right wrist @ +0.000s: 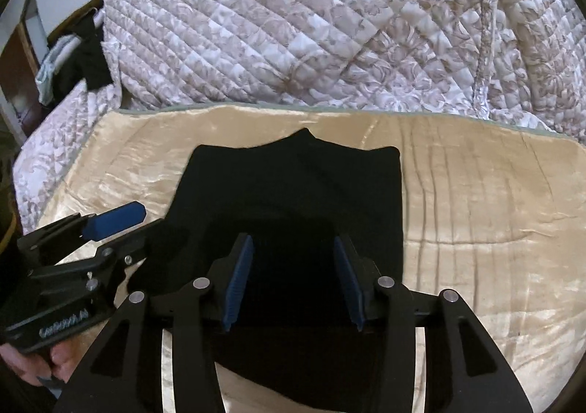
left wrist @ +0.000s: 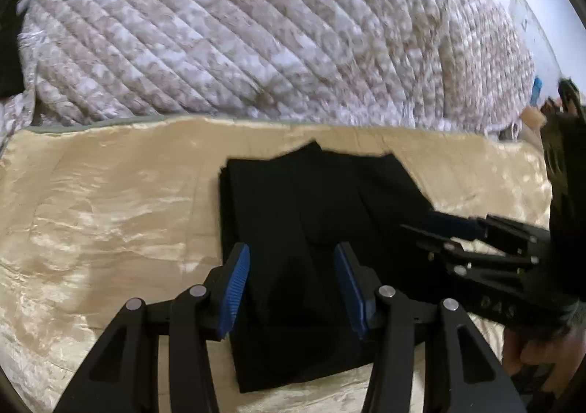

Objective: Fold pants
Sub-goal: 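Lower the folded pants onto the sheet and open both grippers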

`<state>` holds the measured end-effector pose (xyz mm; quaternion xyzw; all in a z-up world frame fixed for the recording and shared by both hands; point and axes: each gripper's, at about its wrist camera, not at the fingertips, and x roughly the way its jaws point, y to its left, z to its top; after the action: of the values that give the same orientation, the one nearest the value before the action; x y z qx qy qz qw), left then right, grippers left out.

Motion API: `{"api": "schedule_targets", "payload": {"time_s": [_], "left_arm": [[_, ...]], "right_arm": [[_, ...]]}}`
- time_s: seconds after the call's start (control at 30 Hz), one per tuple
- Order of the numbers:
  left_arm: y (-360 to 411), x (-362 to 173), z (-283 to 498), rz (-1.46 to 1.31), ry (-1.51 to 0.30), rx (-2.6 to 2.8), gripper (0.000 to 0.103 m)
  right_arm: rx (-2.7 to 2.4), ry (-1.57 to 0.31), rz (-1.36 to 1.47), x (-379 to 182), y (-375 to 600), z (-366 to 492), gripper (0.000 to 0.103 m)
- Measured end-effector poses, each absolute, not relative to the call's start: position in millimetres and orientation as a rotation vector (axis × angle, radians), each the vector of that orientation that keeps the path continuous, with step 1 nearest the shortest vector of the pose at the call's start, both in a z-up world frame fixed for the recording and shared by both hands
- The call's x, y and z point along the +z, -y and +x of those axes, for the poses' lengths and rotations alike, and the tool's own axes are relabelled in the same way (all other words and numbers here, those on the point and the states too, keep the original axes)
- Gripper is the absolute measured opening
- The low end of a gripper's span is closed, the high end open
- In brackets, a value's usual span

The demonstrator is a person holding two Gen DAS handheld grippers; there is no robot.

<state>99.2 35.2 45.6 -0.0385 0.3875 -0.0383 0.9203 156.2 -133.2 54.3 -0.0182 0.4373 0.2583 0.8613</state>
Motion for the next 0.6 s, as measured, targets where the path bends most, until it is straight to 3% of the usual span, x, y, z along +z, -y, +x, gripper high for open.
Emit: {"api": "schedule_targets", "payload": {"time_s": [0.13,0.6], "left_arm": [[-38.7,28.1,107.8,-0.096,-0.879,-0.057,0.052],[-49.3,36.0,102.7,-0.066,-0.84,0.036,0.052]], "right_arm": [[0.499,-0.989,-0.015,38.3,147.0,168.0,0.047],[0.428,-0.989,0.003,45.3,166.9,171.0,0.047]]}}
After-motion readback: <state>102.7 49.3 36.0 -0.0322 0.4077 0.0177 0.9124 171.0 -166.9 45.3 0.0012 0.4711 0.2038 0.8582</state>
